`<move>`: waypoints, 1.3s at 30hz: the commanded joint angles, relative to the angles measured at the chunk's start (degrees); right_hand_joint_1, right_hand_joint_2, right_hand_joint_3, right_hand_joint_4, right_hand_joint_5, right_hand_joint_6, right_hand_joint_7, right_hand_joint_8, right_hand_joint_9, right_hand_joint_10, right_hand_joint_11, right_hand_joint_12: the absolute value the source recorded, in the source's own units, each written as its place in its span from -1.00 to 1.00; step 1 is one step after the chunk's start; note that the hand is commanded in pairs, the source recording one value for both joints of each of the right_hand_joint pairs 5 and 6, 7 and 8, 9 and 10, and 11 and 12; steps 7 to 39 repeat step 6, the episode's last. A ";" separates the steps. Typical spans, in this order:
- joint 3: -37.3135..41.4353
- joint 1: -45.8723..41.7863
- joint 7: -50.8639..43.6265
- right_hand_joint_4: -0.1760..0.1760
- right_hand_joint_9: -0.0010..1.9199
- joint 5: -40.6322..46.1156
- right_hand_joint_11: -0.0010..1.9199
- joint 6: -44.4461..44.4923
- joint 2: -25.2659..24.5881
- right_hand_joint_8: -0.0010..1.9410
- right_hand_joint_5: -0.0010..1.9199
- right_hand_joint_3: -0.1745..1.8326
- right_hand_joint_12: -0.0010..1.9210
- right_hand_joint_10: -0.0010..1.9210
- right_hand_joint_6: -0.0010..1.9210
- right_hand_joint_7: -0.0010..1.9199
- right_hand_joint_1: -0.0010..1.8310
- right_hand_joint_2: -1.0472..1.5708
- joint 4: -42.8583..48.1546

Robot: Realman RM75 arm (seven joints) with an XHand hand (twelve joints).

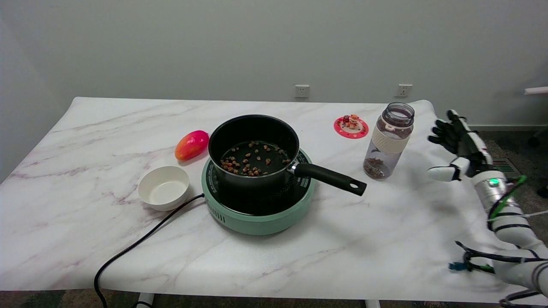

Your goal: Place the bottle onto the table.

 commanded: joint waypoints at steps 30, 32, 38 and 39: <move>32.66 -16.37 -18.23 0.00 -0.59 0.40 -0.47 -1.89 6.83 -0.60 -0.91 0.22 -0.47 -0.59 -0.91 -0.59 0.47 -0.57 -0.73; 32.66 -16.37 -18.23 0.00 -0.59 0.40 -0.47 -1.89 6.83 -0.60 -0.91 0.22 -0.47 -0.59 -0.91 -0.59 0.47 -0.57 -0.73; 32.66 -16.37 -18.23 0.00 -0.59 0.40 -0.47 -1.89 6.83 -0.60 -0.91 0.22 -0.47 -0.59 -0.91 -0.59 0.47 -0.57 -0.73; 32.66 -16.37 -18.23 0.00 -0.59 0.40 -0.47 -1.89 6.83 -0.60 -0.91 0.22 -0.47 -0.59 -0.91 -0.59 0.47 -0.57 -0.73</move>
